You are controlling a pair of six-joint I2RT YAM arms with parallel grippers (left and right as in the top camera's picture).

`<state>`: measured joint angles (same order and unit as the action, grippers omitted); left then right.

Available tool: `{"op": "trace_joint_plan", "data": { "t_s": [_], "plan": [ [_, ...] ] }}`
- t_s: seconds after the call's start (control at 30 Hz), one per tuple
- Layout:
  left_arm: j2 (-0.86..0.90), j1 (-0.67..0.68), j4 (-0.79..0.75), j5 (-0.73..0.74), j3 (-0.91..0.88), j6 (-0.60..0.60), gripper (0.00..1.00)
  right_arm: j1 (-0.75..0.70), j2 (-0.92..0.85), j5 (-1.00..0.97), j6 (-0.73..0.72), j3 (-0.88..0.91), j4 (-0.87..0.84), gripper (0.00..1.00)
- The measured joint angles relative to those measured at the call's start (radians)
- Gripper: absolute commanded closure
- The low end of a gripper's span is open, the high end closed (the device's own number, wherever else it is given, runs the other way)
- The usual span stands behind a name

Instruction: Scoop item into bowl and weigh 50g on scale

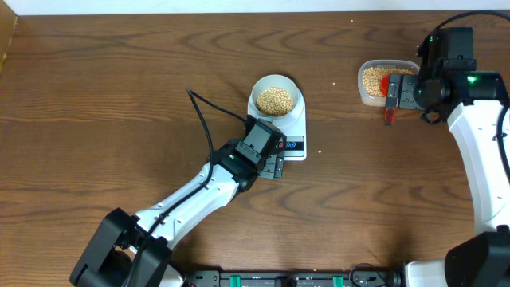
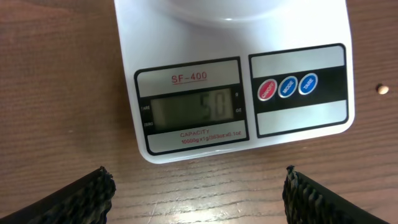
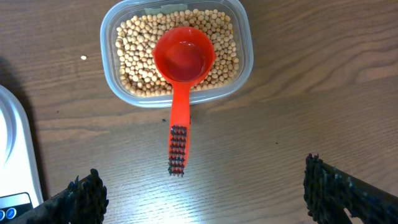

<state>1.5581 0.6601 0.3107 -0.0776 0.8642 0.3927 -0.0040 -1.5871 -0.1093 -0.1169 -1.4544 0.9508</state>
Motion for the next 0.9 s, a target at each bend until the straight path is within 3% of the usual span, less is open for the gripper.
{"op": "trace_joint_plan", "data": {
  "t_s": [0.9],
  "plan": [
    [0.0,0.0,-0.022,-0.004,-0.003,0.0,0.11,0.0,0.0,0.0,0.0,0.0,0.0,0.01]
  ]
}}
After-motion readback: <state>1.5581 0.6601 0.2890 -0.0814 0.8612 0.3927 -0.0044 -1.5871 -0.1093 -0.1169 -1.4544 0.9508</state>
